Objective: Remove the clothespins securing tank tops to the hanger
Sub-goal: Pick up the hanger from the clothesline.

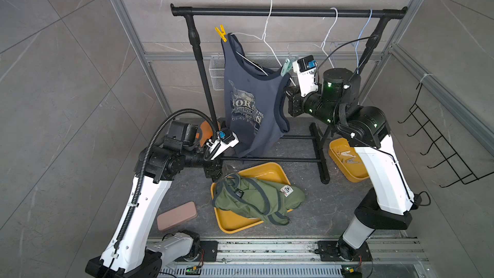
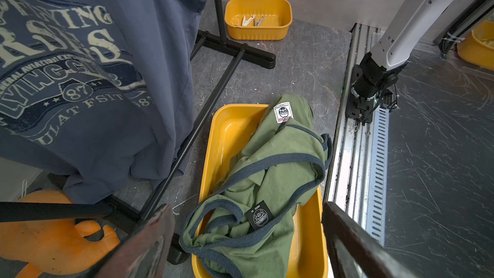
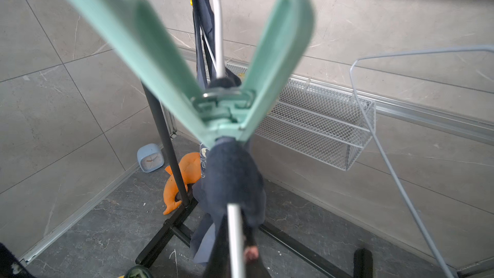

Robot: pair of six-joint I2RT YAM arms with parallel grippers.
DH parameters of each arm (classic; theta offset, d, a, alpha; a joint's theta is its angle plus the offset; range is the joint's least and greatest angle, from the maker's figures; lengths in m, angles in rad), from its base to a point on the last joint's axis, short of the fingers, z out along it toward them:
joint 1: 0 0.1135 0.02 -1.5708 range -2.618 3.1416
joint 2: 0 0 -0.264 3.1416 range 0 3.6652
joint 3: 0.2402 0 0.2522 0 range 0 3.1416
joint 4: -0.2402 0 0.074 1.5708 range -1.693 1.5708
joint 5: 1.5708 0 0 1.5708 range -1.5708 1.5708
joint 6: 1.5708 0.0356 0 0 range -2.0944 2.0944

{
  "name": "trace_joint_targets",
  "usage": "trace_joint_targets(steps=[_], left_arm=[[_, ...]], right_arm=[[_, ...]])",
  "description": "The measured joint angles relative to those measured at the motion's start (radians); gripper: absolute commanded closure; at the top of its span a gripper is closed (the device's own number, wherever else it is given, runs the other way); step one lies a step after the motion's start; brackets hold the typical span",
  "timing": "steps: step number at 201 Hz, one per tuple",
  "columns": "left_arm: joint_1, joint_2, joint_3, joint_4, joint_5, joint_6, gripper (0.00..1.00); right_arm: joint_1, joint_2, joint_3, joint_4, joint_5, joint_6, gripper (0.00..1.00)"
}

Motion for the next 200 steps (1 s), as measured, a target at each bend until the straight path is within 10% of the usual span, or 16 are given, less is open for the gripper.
trace_joint_targets(steps=[200], left_arm=[[0.029, -0.006, 0.002, 0.124, -0.084, -0.075, 0.00]], right_arm=[[0.000, -0.299, 0.162, -0.228, -0.162, -0.066, 1.00]])
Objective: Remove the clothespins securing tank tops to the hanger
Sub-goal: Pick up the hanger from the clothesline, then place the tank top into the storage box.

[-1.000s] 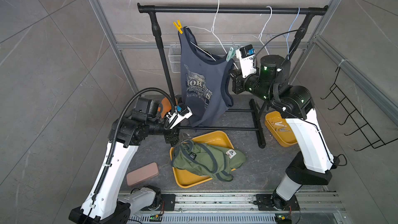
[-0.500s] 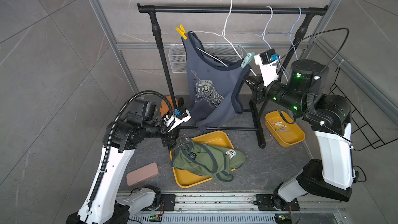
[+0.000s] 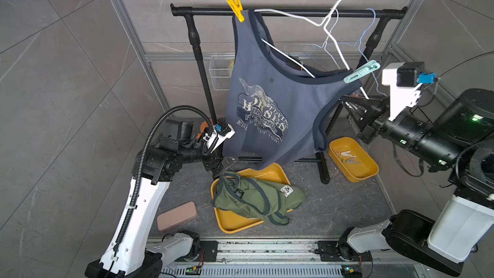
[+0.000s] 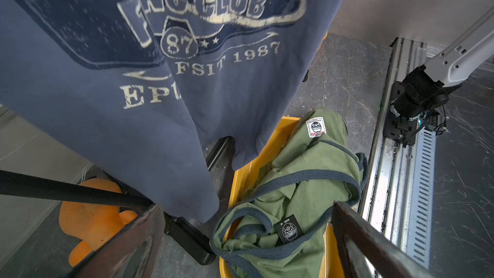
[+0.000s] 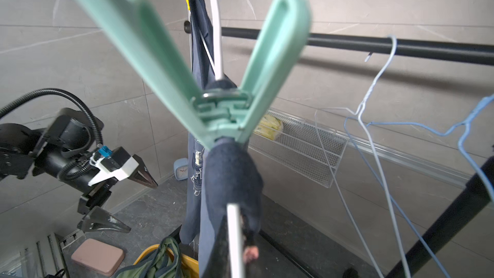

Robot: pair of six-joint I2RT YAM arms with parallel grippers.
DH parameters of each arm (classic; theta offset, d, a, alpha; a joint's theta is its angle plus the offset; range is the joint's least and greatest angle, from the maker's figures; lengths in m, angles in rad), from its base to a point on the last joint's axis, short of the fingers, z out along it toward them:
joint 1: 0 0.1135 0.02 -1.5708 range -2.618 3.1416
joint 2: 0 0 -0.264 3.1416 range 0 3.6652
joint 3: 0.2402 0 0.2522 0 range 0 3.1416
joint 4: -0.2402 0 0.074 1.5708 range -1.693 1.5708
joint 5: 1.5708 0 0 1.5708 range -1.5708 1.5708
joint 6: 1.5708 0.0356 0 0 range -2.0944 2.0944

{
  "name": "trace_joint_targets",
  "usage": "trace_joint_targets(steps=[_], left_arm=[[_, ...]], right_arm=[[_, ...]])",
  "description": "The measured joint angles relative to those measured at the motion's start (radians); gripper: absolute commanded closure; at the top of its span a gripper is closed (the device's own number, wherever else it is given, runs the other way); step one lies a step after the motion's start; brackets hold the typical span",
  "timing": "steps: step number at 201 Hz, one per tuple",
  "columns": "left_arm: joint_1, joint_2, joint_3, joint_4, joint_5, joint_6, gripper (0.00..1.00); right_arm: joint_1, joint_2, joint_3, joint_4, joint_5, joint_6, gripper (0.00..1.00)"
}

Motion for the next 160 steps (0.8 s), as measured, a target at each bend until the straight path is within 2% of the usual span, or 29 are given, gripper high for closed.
trace_joint_targets(steps=[23, 89, 160], left_arm=[[0.002, 0.005, 0.008, -0.045, 0.018, 0.051, 0.01], [0.002, -0.007, 0.155, -0.447, 0.126, 0.360, 0.03], [0.002, -0.102, 0.198, -0.450, 0.193, 0.467, 0.04]], right_arm=[[0.000, -0.024, 0.038, 0.000, -0.030, 0.001, 1.00], [0.000, -0.108, 0.057, 0.003, -0.158, 0.047, 1.00], [0.000, -0.145, 0.014, 0.002, -0.257, 0.095, 1.00]])
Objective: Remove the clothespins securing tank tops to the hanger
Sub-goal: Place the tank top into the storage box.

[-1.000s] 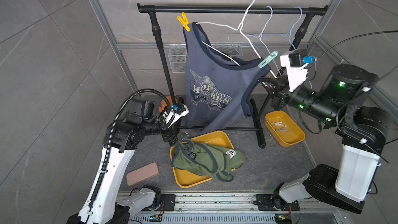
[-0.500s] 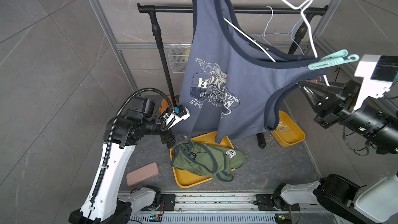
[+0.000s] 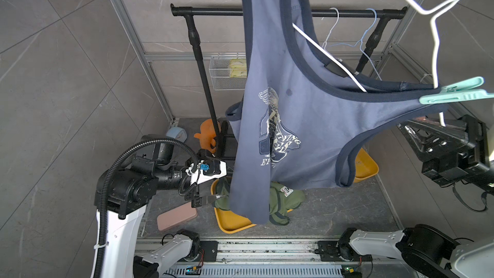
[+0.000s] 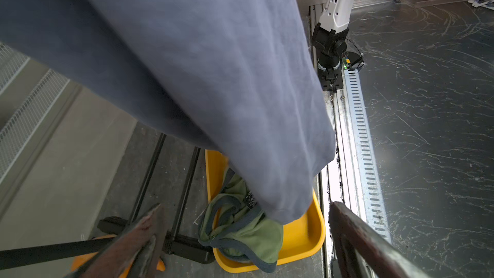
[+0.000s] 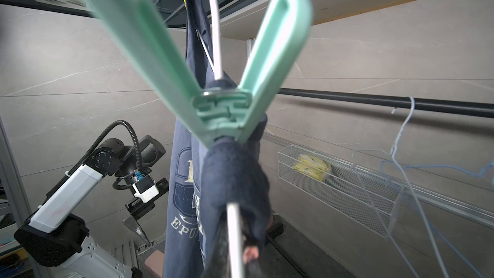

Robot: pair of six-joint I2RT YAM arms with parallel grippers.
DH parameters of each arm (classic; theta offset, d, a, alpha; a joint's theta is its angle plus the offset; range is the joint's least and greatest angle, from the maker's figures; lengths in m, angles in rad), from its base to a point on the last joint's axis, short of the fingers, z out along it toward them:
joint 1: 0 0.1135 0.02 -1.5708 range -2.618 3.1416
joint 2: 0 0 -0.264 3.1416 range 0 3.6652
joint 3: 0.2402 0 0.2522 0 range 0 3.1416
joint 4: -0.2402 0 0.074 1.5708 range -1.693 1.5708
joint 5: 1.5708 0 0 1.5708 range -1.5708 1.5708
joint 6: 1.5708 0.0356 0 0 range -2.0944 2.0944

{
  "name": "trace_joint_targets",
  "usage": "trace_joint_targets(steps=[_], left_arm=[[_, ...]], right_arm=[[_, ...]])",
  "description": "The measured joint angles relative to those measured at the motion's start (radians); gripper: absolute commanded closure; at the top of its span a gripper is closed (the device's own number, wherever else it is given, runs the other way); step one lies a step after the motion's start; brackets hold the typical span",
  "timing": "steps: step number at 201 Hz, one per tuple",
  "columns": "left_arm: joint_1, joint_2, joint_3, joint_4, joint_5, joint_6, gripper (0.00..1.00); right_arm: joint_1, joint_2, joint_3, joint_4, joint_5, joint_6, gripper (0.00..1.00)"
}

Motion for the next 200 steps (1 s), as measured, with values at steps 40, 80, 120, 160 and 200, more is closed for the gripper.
trace_joint_targets(steps=[40, 80, 120, 160, 200], left_arm=[[0.000, -0.027, 0.022, 0.000, 0.031, 0.001, 0.04], [0.000, -0.034, 0.023, 0.000, 0.053, 0.000, 0.04], [0.000, -0.036, 0.023, 0.000, 0.058, 0.000, 0.04], [0.000, -0.042, 0.028, 0.000, 0.069, -0.016, 0.06], [0.000, -0.042, 0.083, 0.002, 0.076, -0.113, 0.08]], right_arm=[[0.000, -0.031, -0.195, 0.010, -0.042, 0.024, 1.00], [0.000, -0.093, -0.447, 0.070, -0.061, 0.049, 1.00], [0.000, -0.161, -0.679, 0.174, -0.079, 0.064, 1.00], [0.000, -0.234, -0.951, 0.293, -0.087, 0.062, 1.00], [0.000, -0.230, -1.130, 0.361, -0.117, 0.052, 1.00]])
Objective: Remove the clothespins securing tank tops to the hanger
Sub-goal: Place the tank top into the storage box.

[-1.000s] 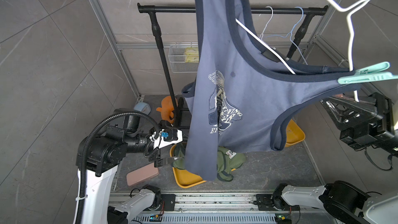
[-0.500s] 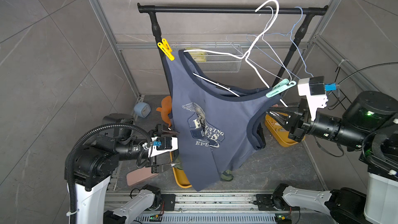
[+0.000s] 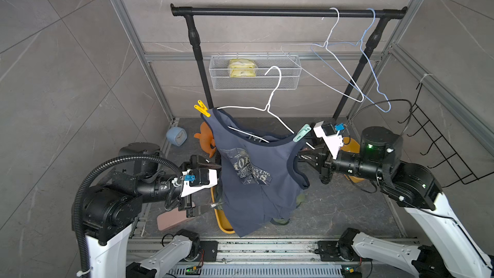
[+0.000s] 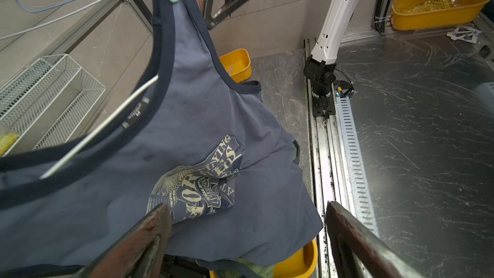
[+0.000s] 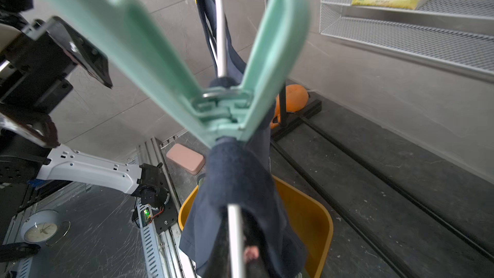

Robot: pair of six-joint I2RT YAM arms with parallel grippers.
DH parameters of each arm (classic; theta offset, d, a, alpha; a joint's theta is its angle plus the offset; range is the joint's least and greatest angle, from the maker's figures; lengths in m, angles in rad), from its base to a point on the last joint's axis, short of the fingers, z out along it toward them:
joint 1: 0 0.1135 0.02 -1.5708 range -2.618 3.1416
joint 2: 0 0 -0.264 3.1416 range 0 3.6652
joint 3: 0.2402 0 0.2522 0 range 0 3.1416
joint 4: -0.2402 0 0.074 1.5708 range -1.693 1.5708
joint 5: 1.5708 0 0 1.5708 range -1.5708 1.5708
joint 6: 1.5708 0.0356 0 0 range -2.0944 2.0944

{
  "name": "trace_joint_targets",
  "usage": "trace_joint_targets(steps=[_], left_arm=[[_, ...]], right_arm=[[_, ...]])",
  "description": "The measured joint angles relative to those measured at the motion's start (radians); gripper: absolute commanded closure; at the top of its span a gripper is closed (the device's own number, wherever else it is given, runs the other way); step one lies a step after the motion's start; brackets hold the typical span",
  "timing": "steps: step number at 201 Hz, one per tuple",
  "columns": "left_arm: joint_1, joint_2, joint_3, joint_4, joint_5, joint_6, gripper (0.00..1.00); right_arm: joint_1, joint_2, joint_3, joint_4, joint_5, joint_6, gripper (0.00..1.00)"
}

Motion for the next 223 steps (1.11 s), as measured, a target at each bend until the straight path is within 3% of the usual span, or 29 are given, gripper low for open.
trace_joint_targets(steps=[56, 183, 223], left_arm=[[0.000, 0.011, 0.025, 0.035, -0.082, -0.092, 0.09], [0.000, 0.237, 0.024, 0.214, -0.184, -0.117, 0.08], [0.000, 0.273, 0.031, 0.214, -0.175, -0.113, 0.16]], right_arm=[[0.000, -0.015, -0.155, 0.036, -0.051, -0.035, 1.00], [0.000, -0.120, -0.231, 0.000, -0.161, -0.077, 1.00], [0.000, -0.119, -0.240, -0.001, -0.179, -0.085, 1.00]])
